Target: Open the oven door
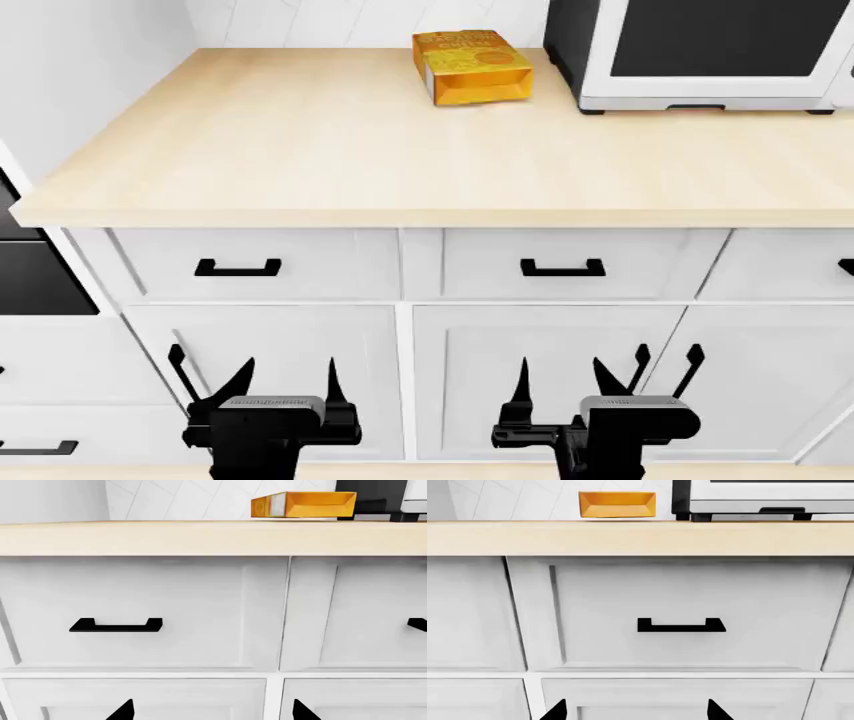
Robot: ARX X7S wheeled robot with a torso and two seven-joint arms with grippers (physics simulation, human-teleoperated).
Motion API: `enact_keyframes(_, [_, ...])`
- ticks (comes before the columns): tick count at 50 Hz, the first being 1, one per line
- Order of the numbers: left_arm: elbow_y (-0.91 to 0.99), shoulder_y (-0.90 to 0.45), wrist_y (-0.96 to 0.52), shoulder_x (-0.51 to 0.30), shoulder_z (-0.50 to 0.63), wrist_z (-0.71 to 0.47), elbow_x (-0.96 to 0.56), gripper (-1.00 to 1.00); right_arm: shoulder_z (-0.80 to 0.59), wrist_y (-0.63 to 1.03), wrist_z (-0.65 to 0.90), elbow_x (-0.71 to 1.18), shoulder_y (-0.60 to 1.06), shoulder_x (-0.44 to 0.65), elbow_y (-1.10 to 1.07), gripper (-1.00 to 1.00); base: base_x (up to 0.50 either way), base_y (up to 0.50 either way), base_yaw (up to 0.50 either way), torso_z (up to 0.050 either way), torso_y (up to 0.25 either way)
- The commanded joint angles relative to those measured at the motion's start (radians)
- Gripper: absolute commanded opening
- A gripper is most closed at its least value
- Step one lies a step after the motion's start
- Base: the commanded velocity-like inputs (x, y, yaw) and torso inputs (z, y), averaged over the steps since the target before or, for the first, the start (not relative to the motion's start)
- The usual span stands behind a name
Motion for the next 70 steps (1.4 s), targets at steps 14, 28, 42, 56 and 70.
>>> enact_keyframes(14, [0.024,0.007,-0.001,-0.053,0.058,-0.066,-0.043,1.00,-0.063,-0.036,0.064,0.034,-0.006,0.051,-0.012,1.00,0.00,0.00,0.00,0.000,0.000])
enact_keyframes(28, [0.488,0.185,0.078,-0.131,0.015,-0.168,0.063,1.00,0.044,-0.055,0.086,0.219,-0.067,0.093,-0.401,1.00,0.00,0.00,0.00,0.000,0.000])
enact_keyframes(42, [0.594,0.228,0.096,-0.148,-0.015,-0.226,0.117,1.00,0.088,-0.069,0.113,0.304,-0.039,0.121,-0.465,1.00,0.00,0.00,0.00,0.000,0.000])
enact_keyframes(56, [0.661,0.270,0.110,-0.161,-0.053,-0.274,0.145,1.00,0.116,-0.182,0.100,0.362,-0.094,0.131,-0.541,1.00,0.00,0.00,0.00,0.000,0.000])
enact_keyframes(70, [0.677,0.288,0.107,-0.171,-0.065,-0.304,0.174,1.00,0.135,-0.228,0.100,0.416,-0.142,0.154,-0.618,1.00,0.00,0.00,0.00,0.000,0.000])
